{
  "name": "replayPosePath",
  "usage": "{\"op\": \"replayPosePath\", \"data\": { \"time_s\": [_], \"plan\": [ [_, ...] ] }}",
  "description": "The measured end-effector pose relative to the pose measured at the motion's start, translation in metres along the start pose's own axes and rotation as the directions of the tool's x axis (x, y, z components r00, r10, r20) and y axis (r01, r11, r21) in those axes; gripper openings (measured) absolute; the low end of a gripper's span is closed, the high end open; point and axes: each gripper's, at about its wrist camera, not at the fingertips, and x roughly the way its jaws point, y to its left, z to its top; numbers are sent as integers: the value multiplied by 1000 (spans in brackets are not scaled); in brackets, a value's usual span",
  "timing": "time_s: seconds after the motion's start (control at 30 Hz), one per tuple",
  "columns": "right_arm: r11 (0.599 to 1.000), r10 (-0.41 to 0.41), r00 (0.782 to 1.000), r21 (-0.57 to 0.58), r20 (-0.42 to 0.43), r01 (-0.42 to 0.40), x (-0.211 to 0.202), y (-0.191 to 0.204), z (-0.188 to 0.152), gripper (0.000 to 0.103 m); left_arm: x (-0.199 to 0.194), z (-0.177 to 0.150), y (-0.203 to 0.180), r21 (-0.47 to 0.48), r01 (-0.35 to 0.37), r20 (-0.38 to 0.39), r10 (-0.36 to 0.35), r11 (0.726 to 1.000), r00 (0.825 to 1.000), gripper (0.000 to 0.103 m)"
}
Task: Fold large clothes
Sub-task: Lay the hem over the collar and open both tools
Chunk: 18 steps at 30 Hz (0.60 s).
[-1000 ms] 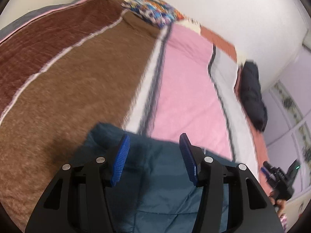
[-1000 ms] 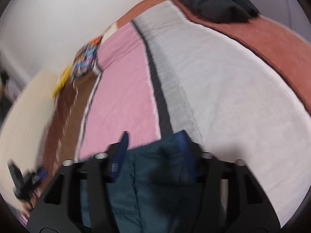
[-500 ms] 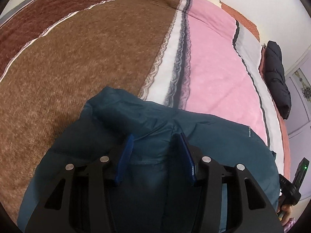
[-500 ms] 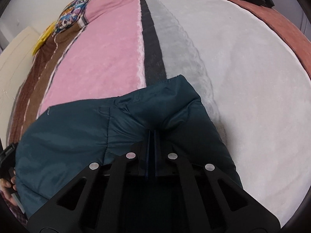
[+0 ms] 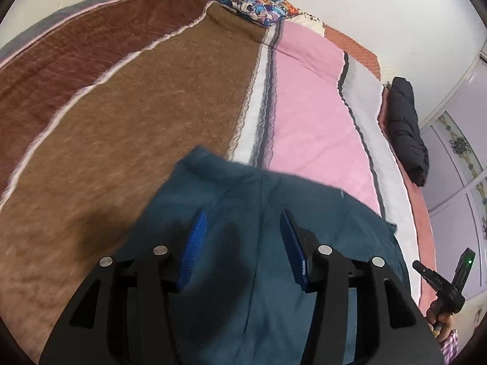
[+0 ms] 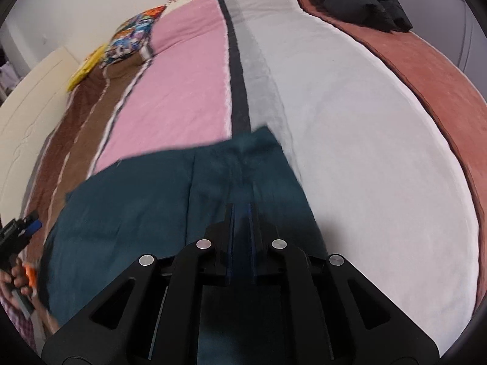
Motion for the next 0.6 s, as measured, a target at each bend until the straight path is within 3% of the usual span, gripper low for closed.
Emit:
{"op": "replayPosePath", "data": {
  "time_s": [0.1,0.2,0.27,0.43,0.53,0.6],
  "plan": [
    [1000,-5,1000,-10,9,5,-36,-7,-42,12,-43,-35,13,-1,-9,8,9,1000,1000,51],
    [999,-10,1000,53,2,10,-67,-21,-95,29,-76,-73,36,-47,-6,16,7,999,1000,60],
    [995,-4,1000,103,0,3,-82,-30,-122,42,-95,-104,55,-126,-17,4,18,992,1000,63],
    [970,93,993,232,-69,-75,-98,-50,-168,60,-105,-153,87,-331,62,-22,-73,941,997,76],
    [936,158,984,329,-81,-123,-94,-56,-176,70,-94,-161,87,-410,99,-24,-119,907,993,76],
    [902,211,975,398,-72,-166,-90,-58,-177,72,-86,-162,81,-428,113,-22,-135,897,991,77]
  ]
}}
